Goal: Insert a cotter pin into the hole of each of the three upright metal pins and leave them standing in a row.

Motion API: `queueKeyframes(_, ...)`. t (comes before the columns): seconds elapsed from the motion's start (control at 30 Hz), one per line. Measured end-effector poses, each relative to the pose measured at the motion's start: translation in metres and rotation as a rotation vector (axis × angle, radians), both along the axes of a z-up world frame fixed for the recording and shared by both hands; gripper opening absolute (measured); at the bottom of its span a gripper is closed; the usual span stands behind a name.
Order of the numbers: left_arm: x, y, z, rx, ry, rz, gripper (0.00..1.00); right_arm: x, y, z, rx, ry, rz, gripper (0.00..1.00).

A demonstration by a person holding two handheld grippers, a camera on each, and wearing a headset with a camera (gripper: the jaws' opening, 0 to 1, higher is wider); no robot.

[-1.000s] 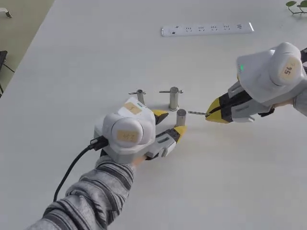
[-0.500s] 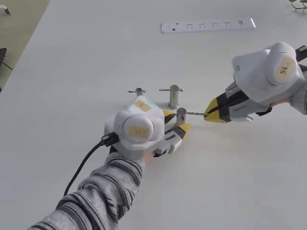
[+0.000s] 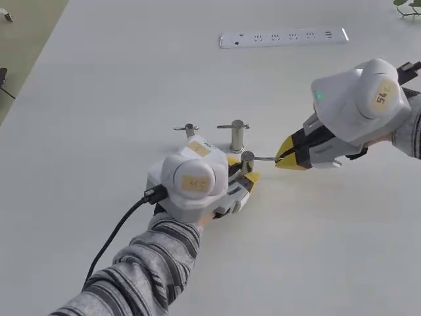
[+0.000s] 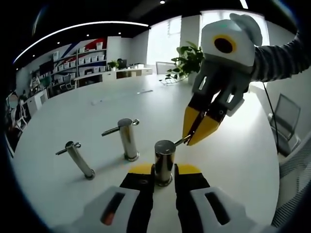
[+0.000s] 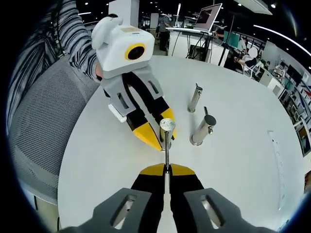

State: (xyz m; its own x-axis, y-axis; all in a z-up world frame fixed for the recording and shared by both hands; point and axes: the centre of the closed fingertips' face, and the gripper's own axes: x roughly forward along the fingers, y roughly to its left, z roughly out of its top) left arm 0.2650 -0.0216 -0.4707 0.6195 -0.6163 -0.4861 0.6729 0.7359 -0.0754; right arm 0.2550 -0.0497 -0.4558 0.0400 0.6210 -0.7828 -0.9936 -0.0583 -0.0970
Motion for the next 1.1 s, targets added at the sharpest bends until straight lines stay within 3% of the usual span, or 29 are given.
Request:
queueKeyframes(0.17, 0.001, 0.001, -0.002, -0.022, 0.024, 0.026, 0.10, 0.000, 0.001, 0.003, -0.003, -0.003, 0.006, 0.00)
queueKeyframes(1.1, 0.003, -0.001, -0.003, -0.050, 0.029, 0.079, 0.10, -0.001, 0.022, 0.007, 0.008, -0.018, 0.012, 0.00)
